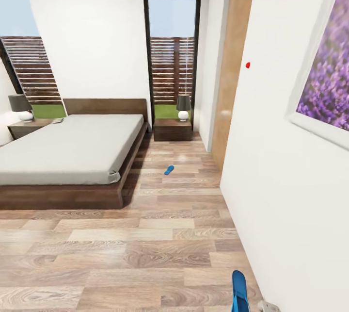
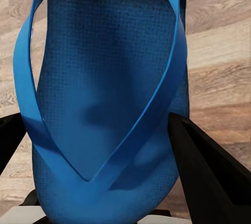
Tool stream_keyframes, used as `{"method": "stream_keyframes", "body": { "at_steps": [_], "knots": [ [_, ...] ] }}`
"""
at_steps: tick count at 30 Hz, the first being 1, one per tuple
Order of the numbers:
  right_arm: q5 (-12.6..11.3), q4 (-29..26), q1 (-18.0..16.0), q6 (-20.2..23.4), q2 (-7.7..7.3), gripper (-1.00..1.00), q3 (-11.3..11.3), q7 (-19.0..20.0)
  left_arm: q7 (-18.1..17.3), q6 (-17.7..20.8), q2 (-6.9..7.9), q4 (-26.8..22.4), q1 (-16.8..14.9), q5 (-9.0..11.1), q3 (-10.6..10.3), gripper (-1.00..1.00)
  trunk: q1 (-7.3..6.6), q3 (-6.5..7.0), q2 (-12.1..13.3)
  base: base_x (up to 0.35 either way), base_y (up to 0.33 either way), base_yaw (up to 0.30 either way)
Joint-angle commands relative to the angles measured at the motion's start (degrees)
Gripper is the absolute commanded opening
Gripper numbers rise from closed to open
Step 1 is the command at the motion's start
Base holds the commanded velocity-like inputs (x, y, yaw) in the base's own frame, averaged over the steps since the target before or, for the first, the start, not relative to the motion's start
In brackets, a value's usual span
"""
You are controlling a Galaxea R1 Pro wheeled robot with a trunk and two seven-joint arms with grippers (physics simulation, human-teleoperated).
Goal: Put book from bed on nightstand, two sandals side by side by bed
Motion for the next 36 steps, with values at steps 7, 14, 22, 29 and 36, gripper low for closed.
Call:
{"method": "stream_keyframes", "body": {
  "at_steps": [7,14,22,29,36],
  "knots": [
    [-0.63,-0.03,-0.01,0.34,-0.01,-1.0,-0.05,0.21,-0.05,-0.09,0.01,0.11,-0.05,0.26,-0.02,1.0,0.02,-0.07,-0.03,0.275,0.0,0.096],
    [-0.63,-0.02,-0.01,0.34,0.0,-1.0,-0.05,0.21,-0.03,-0.08,0.01,0.14,-0.05,0.26,0.0,1.0,0.02,-0.07,-0.03,0.314,0.0,0.007],
    [-0.63,-0.02,-0.01,0.34,-0.01,-1.0,-0.05,0.21,-0.03,-0.08,0.01,0.16,-0.05,0.26,0.08,1.0,0.02,-0.07,-0.03,0.317,0.0,0.0],
    [-0.63,-0.02,-0.01,0.34,0.01,-1.0,-0.05,0.21,-0.03,-0.08,0.01,0.16,-0.05,0.26,0.08,1.0,0.02,-0.07,-0.03,0.319,0.0,0.0],
    [-0.63,-0.02,-0.01,0.34,0.0,-1.0,-0.05,0.21,-0.03,-0.08,0.01,0.16,-0.05,0.26,0.08,1.0,0.02,-0.07,-0.03,0.319,0.0,0.0]
  ]
}}
